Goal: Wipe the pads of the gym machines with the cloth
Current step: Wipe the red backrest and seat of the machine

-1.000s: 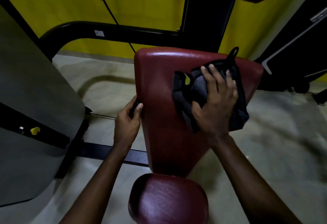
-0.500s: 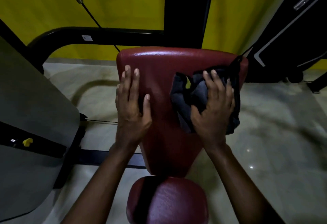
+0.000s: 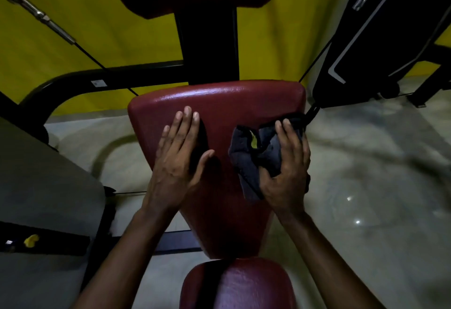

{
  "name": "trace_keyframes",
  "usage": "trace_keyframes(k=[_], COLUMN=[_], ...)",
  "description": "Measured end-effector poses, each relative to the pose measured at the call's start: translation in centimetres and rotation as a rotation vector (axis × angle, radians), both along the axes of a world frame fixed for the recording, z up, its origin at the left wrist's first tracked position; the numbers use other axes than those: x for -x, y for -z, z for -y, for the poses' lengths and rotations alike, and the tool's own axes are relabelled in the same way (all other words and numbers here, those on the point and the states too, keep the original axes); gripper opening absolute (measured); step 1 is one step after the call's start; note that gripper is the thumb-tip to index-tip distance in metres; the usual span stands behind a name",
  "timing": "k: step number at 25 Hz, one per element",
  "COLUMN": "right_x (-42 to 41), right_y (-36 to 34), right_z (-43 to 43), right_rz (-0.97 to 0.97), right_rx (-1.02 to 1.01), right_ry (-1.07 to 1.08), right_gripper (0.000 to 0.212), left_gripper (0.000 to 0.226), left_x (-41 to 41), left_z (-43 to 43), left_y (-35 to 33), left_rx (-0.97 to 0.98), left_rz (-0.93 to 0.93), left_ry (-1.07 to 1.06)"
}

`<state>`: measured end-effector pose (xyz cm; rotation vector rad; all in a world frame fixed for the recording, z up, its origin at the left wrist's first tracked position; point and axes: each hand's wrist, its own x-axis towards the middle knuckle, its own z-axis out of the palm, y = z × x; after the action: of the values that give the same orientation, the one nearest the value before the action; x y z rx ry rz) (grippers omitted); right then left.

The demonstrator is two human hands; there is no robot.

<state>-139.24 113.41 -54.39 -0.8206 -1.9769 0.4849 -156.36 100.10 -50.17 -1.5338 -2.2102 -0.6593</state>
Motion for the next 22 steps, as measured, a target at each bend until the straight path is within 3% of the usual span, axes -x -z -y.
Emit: trace_keyframes(k=[6, 12, 15, 18, 22], right_x=[0.1, -2.1, -1.1, 0.1, -0.7], right_y=[-2.1, 3.4, 0.2, -3.5, -1.4], right_z=[-2.9, 0.0, -2.7, -6.7, -5.5], right_rz=[-0.213, -0.302, -0.347, -0.324, -0.369], right_rx=[0.148, 0.373, 0.329, 0.269, 0.354], right_ry=[-0.048, -0.047, -0.022, -0.078, -0.124], right_gripper=[0.070, 0.065, 0.057, 0.052, 0.050], left_gripper=[0.073, 0.071, 0.067, 0.066, 0.067], left_x=[-0.1, -1.3, -2.6, -2.3, -1.9], left_z=[-0.8, -1.2, -3.7, -6.4, -6.9], left_y=[1.0, 0.6, -0.2, -1.6, -2.3], left_rx=[0.032, -0.005, 0.030, 0.023, -0.003], left_rz=[0.030, 0.020, -0.072, -0.069, -0.100], left_ry=[-0.033, 0.002, 0.155, 0.179, 0.152])
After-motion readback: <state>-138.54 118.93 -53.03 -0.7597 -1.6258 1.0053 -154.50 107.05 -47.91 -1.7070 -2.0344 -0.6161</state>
